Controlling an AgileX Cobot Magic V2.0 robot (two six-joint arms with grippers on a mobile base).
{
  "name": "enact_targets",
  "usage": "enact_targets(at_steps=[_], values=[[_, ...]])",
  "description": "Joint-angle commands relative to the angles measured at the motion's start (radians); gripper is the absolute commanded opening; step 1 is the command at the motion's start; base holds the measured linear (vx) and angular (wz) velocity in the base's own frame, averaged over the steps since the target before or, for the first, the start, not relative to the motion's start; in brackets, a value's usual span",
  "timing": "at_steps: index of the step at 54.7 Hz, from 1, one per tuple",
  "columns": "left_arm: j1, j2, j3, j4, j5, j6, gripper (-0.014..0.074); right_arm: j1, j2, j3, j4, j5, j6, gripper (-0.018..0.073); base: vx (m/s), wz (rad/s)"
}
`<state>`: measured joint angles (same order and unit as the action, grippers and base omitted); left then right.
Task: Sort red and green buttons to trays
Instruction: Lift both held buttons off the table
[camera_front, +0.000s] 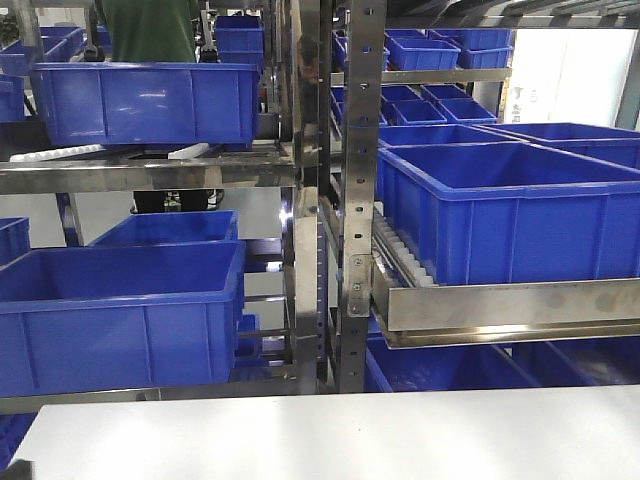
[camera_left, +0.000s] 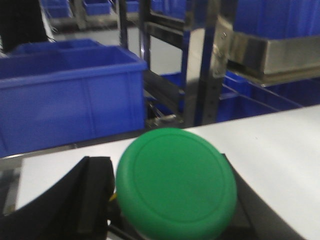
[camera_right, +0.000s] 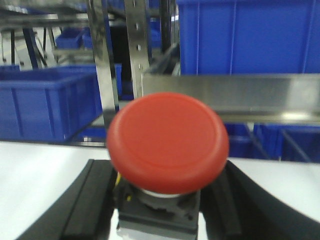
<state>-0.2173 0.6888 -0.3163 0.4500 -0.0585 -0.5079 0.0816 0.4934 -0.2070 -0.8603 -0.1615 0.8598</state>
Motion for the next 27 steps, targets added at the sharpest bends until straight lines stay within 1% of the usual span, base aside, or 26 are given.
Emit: enact_targets(at_steps=[1,5,7,14,27], values=[[-0.004,-0.095,-0.037,-0.003,-0.002,-0.011,0.0001,-0.003,-0.057,-0.027,-0.104,-0.053,0.035,-0.0008,0.0,0.0],[-0.004,-0.151,-0.037,-0.004,0.012,-0.011,0.0002,-0.003,-0.083,-0.026,-0.149,-0.053,0.035,-0.0008,0.0,0.0],[-0.004,-0.174,-0.037,-0.004,0.014,-0.011,0.0002,-0.003,-0.094,-0.025,-0.155,-0.053,0.044,-0.0008,0.0,0.0],[-0.004,-0.217,-0.037,-0.004,0.017,-0.011,0.0003,-0.003,-0.107,-0.023,-0.154,-0.051,0.045,-0.0008,0.0,0.0],[-0.004,-0.215,-0.037,-0.004,0.02,-0.011,0.0003,-0.003,-0.107,-0.023,-0.154,-0.052,0.045,-0.0008,0.0,0.0]])
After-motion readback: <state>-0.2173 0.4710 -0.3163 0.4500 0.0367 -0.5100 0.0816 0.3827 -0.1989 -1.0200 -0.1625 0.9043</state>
